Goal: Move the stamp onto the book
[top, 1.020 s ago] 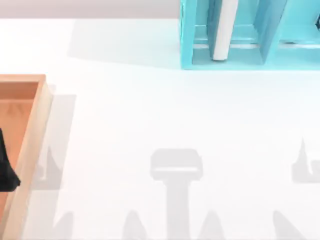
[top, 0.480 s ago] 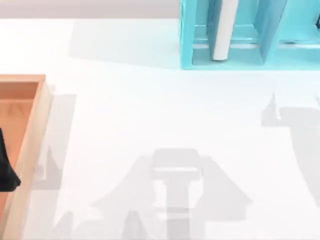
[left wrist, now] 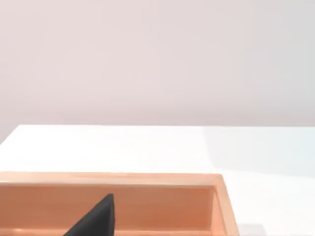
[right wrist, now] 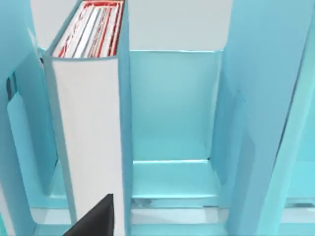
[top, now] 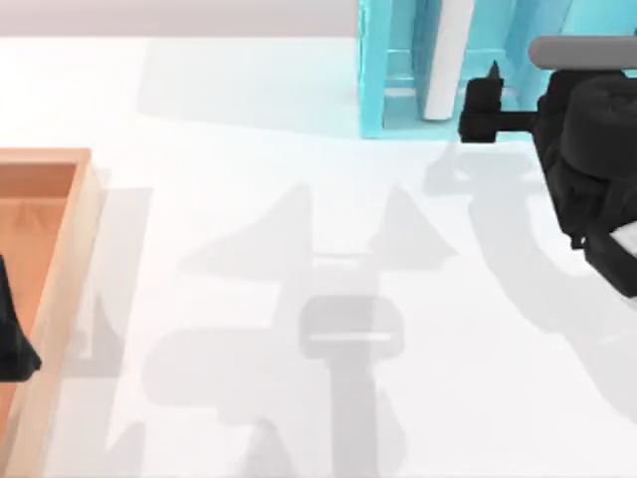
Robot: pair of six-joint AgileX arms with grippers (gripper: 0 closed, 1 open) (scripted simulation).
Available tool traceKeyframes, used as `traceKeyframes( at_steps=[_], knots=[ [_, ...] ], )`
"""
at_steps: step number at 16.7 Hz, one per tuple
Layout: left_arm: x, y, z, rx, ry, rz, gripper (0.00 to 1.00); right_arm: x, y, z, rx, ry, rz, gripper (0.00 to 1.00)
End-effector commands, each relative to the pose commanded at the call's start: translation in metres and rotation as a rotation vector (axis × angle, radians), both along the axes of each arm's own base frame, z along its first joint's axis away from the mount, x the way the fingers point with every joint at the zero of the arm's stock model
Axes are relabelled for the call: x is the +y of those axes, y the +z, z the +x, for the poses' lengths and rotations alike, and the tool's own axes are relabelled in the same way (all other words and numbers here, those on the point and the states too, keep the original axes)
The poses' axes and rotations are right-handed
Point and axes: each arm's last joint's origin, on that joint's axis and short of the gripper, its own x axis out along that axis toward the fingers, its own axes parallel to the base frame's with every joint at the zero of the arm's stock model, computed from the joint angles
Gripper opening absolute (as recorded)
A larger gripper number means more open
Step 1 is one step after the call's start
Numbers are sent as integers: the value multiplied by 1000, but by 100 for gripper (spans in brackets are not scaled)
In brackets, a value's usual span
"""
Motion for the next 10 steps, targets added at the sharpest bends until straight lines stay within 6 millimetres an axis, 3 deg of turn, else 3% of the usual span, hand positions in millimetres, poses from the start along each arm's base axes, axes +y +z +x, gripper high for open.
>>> traceKeyframes(
  at_steps=[6,10],
  knots=[
    [0,0,0,0,0,0,100,56,-64,34,-36,-1,14,100],
    [0,0,0,0,0,0,100,66,-78,38,-46,-2,19,100]
  ],
)
